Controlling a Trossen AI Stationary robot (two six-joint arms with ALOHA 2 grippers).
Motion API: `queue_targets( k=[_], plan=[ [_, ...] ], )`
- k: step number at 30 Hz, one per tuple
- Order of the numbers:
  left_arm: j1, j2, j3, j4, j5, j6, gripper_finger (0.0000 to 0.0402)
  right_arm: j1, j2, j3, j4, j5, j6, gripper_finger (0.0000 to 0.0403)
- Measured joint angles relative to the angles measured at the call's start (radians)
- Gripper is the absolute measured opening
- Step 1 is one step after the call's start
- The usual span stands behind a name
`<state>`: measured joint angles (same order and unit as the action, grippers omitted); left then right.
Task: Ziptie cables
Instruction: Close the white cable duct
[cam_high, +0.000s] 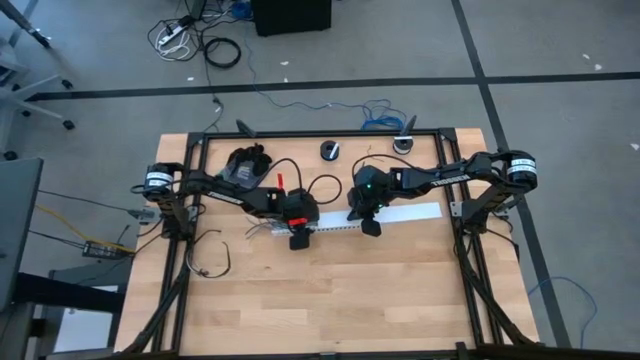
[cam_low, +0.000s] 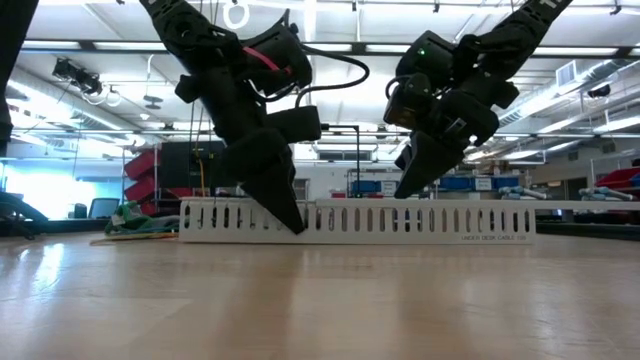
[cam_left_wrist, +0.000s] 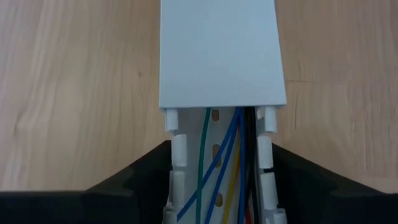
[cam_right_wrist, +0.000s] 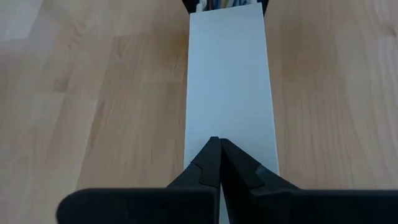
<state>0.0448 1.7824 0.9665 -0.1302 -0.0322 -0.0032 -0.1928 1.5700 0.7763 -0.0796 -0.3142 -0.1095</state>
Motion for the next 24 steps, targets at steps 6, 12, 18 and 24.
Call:
queue_targets(
  k=[6, 12, 18, 24],
  plan=[
    [0.000, 0.000, 0.000, 0.009, 0.000, 0.000, 0.0223, 0.000, 0.000, 0.000, 0.013, -0.003, -0.003, 0.0000],
    [0.000, 0.000, 0.000, 0.051, 0.006, -0.001, 0.0223, 0.000, 0.000, 0.001, 0.015, -0.005, -0.001, 0.0000],
    [0.000, 0.000, 0.000, 0.052, 0.008, 0.005, 0.0235, 0.000, -0.001, 0.002, -0.026, -0.005, 0.001, 0.0000],
    [-0.001, -0.006, 0.006, 0.051, 0.009, 0.029, 0.0274, 0.000, -0.001, 0.003, -0.056, -0.004, 0.011, 0.0000]
  ],
)
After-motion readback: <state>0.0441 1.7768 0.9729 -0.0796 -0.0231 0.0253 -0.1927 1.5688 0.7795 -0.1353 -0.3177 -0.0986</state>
